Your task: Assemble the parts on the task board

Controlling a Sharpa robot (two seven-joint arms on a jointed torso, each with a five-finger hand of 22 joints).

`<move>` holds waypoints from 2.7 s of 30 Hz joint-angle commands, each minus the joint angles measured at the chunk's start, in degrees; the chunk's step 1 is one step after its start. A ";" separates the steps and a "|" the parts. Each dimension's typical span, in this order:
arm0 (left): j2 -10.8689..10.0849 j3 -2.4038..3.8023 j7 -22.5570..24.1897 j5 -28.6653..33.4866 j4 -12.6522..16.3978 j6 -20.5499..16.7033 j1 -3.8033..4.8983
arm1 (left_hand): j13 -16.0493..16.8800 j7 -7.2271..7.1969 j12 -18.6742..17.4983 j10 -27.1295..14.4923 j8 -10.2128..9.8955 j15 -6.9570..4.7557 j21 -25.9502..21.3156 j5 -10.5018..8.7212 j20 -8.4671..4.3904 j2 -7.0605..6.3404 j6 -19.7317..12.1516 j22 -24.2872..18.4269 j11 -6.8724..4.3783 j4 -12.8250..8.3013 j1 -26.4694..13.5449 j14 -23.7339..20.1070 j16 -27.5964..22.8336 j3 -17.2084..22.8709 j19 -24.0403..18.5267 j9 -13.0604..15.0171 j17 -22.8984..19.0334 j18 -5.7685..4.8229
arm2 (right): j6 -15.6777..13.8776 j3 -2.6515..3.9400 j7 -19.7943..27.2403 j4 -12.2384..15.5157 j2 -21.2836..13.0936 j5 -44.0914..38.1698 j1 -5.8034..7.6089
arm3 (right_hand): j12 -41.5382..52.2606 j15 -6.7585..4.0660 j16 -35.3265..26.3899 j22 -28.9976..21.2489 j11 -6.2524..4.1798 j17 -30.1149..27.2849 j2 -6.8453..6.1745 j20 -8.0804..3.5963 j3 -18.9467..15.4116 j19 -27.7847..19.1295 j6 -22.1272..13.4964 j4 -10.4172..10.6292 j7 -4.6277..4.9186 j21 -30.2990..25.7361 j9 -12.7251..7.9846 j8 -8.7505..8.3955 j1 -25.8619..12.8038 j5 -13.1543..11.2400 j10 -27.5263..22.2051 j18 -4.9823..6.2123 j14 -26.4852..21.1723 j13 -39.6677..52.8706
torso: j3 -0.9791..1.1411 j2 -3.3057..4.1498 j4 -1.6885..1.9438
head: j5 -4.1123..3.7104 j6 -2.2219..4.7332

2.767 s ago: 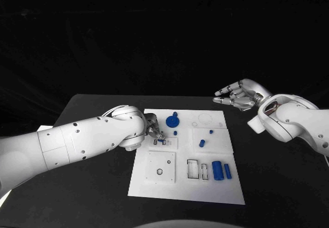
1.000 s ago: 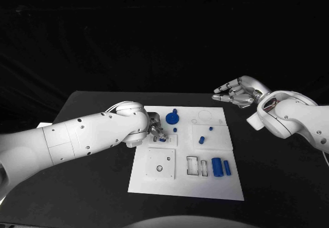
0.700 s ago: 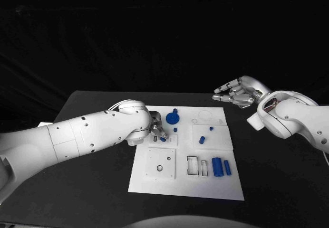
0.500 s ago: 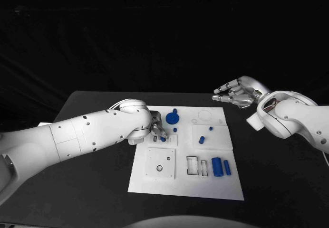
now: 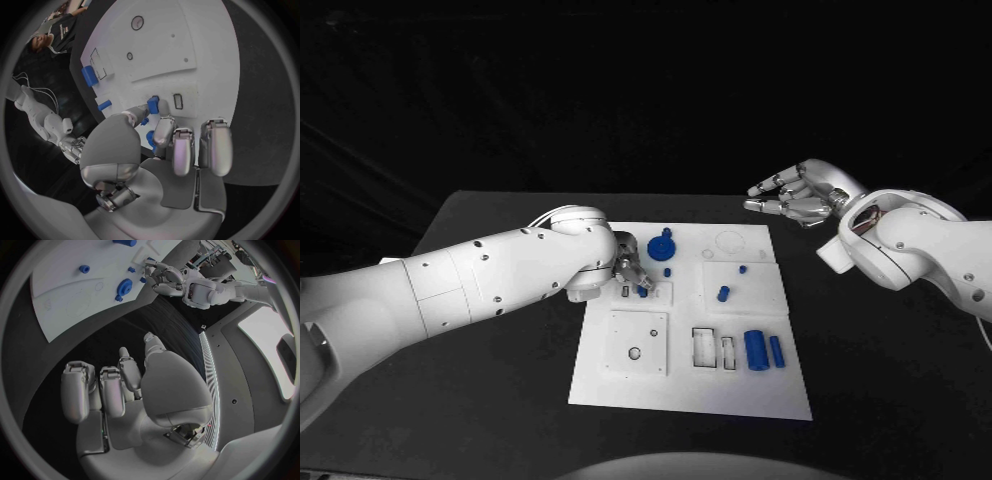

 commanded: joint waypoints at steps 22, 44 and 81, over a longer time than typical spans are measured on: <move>-0.70 -0.41 -0.26 0.72 0.12 0.89 -0.69 | 0.53 -0.04 0.80 0.50 0.39 -0.83 0.24 -0.30 -0.78 0.56 0.69 5.31 -0.40 6.53 -3.11 6.02 0.17 -15.93 2.53 0.27 15.09 -0.64 | 0.75 -0.15 0.67 0.17 0.16 -0.98 -0.06 | -1.06 -0.34 -0.66 -0.94 -0.29 10.57 -0.05 -0.29 -0.54 -0.66 0.42 0.18 -0.02 -0.73 0.08 0.36 -0.78 -0.02 -0.82 0.65 4.86 0.83 | -0.07 0.02 -0.03 | -0.09 0.52; -5.49 4.50 0.14 8.98 -1.72 8.32 5.01 | -6.26 3.04 -4.28 -4.62 -5.06 1.26 -2.52 -8.24 1.01 3.15 -5.77 1.52 2.29 6.86 1.88 6.02 0.17 -28.81 1.27 -3.90 15.09 0.13 | 0.88 -0.47 0.61 -1.21 0.53 -0.98 -0.23 | -1.03 -0.34 -0.67 -0.95 -0.28 10.57 -0.03 -0.29 -0.71 -0.67 0.42 0.30 -0.01 -0.75 0.09 0.37 -0.97 -0.09 -0.81 0.65 4.86 0.84 | -0.11 0.05 0.07 | -0.50 1.37; 4.45 1.86 1.43 2.60 -17.62 8.07 4.11 | -5.84 2.11 -3.23 -3.83 -3.88 0.80 -2.54 -7.94 0.79 6.43 -1.80 1.81 1.52 6.50 7.00 6.02 0.17 -30.67 1.48 -5.87 15.09 0.12 | 0.86 -0.50 0.92 -1.88 1.33 -0.98 -0.32 | -0.97 -0.34 -0.64 -0.91 -0.28 10.62 0.02 -0.29 -0.78 -0.65 0.44 0.35 -0.02 -0.74 0.09 0.38 -1.05 -0.10 -0.77 0.64 4.87 0.88 | -0.46 0.68 -0.25 | 0.20 1.37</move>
